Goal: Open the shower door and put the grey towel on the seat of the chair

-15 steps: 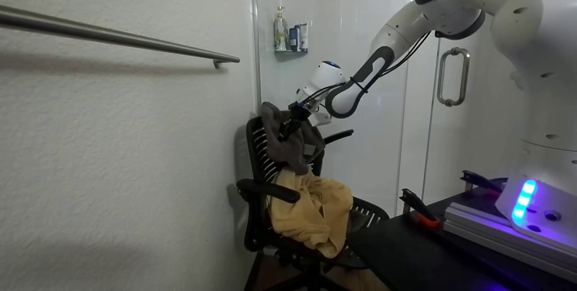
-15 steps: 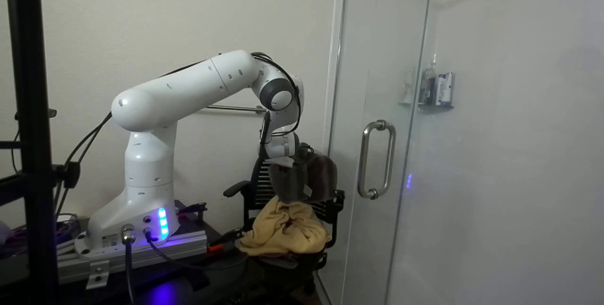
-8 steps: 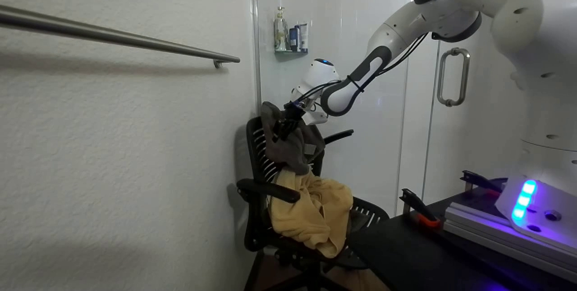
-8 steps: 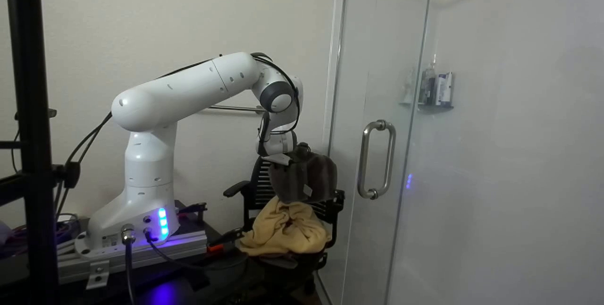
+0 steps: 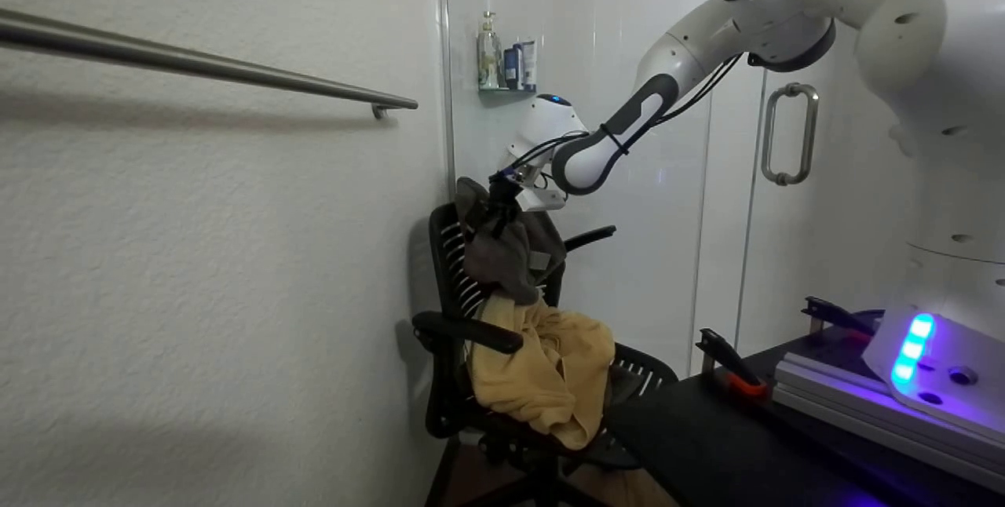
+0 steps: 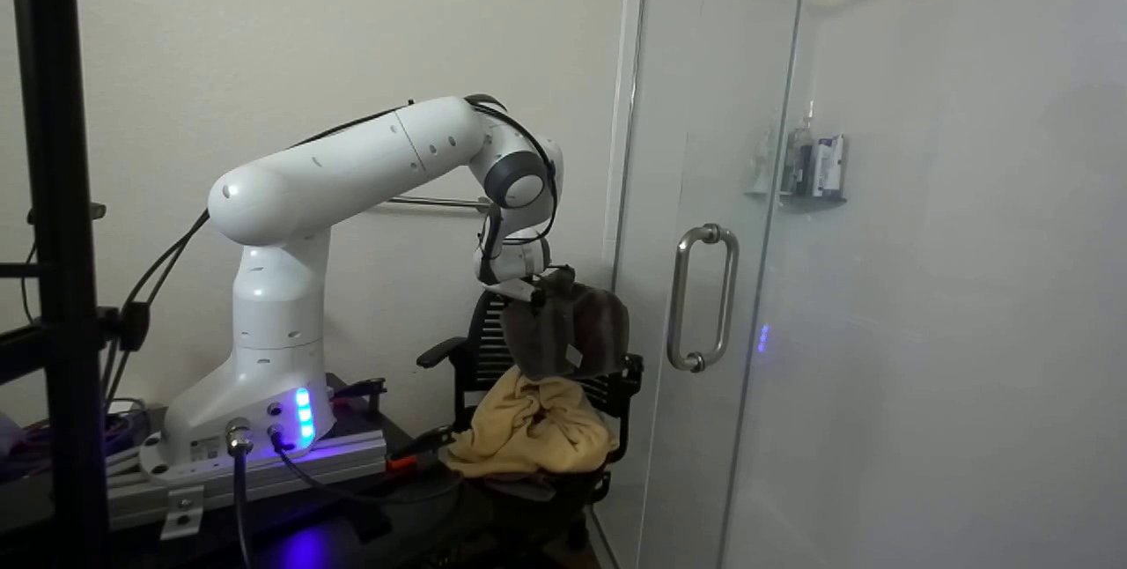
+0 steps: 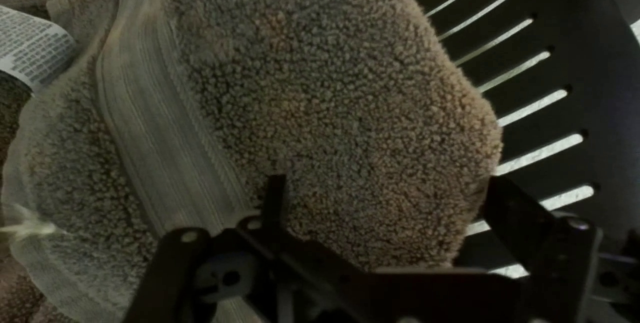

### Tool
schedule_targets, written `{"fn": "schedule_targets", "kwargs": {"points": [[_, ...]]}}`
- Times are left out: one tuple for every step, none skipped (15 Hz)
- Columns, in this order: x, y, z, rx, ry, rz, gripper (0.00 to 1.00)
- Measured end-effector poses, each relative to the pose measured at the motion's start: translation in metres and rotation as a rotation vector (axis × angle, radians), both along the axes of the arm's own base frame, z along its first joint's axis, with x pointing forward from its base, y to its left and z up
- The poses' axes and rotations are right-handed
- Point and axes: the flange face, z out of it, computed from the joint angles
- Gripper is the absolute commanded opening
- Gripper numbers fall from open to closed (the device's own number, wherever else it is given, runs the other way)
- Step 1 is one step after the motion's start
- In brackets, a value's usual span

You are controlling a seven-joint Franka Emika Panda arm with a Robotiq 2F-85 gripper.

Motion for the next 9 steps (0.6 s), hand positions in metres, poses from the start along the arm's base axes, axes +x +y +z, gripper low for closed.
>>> {"fn": "schedule_targets", "kwargs": {"points": [[0.001,0.001,0.002,0.001,0.003,-0.02,1.0],[0.001,0.003,0.004,0.003,0.005,-0.04,1.0],[0.002,0.004,0.005,0.0,0.004,-0.063,1.0],[0.003,0.005,0.007,-0.004,0.001,-0.086,1.0],[0.003,0.006,0.008,-0.006,-0.003,-0.107,1.0],[0.002,0.008,0.009,-0.008,-0.01,-0.124,1.0],[0.002,0.011,0.01,-0.012,-0.016,-0.138,1.0],[0.001,0.014,0.011,-0.016,-0.018,-0.15,1.0],[0.0,0.018,0.011,-0.019,-0.019,-0.161,1.0]]}}
